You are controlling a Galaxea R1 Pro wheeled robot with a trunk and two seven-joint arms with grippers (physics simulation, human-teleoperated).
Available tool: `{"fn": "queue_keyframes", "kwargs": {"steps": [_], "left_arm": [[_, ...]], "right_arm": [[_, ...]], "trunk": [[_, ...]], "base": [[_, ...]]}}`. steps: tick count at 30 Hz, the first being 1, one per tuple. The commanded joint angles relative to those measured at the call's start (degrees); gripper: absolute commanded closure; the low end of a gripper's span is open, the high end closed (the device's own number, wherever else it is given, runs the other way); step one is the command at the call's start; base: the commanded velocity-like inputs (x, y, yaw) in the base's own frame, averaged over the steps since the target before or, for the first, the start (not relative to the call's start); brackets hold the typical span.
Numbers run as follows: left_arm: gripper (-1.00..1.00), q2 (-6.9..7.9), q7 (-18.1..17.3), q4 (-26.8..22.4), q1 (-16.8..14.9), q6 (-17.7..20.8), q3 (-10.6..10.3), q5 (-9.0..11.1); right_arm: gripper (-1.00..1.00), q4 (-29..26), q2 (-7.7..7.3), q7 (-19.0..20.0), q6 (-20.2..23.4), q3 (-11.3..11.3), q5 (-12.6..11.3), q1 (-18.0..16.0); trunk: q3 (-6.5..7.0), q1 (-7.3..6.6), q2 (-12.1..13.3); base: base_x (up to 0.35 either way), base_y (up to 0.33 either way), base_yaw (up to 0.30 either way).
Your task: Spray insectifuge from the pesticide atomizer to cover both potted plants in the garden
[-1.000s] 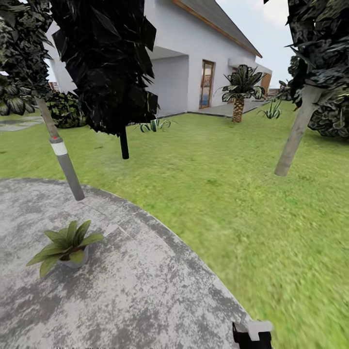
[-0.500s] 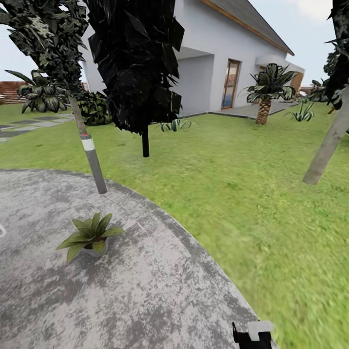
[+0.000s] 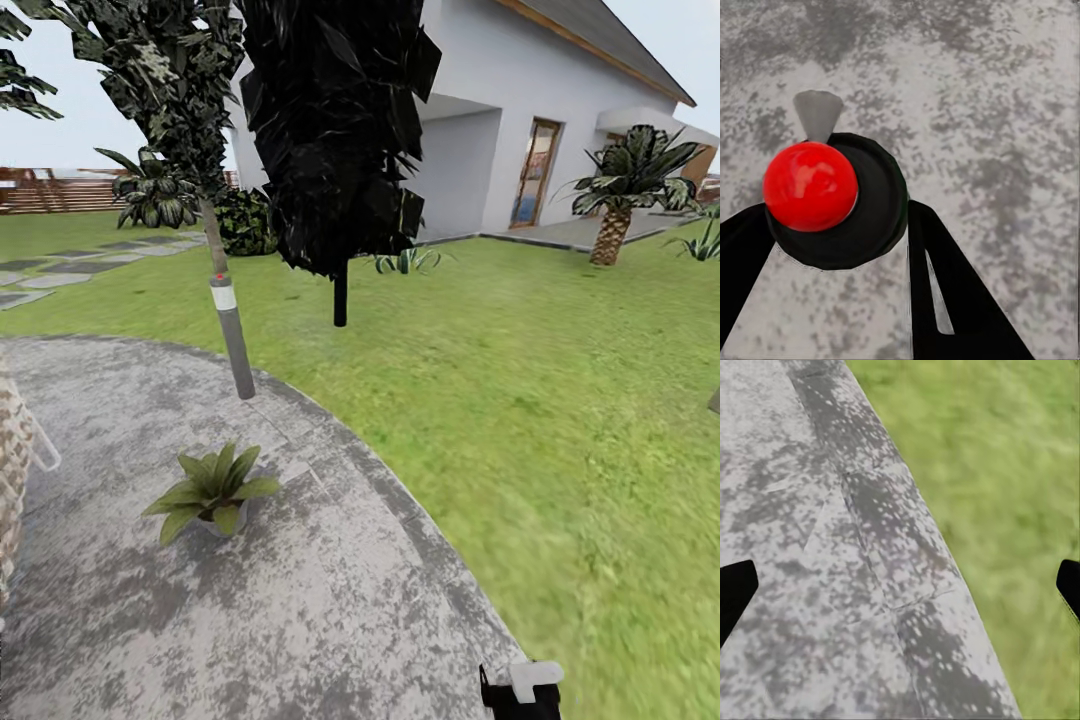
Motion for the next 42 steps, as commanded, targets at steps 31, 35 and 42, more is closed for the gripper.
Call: {"fn": "queue_keyframes", "kwargs": {"steps": [31, 35, 42], "left_arm": [[1.0, -0.09, -0.5, 0.0, -0.1, -0.1, 0.5, -0.1], [1.0, -0.09, -0.5, 0.0, -0.1, -0.1, 0.5, -0.1], [1.0, -0.09, -0.5, 0.0, -0.1, -0.1, 0.5, -0.1]], "right_arm": [[-1.0, 0.0, 0.0, -0.2, -0.1, -0.5, 0.7, 0.0], [-1.0, 0.0, 0.0, -0.2, -0.1, -0.5, 0.7, 0.0], [-1.0, 0.1, -0.21, 0.0, -0.2, -0.4, 0.9, 0.0]], "trunk": [[-0.05, 0.02, 0.0], [-0.05, 0.02, 0.0], [-0.05, 0.02, 0.0]], "base": [[0.093, -0.029, 0.279], [0.089, 0.0, 0.279], [0.206, -0.1, 0.112]]}}
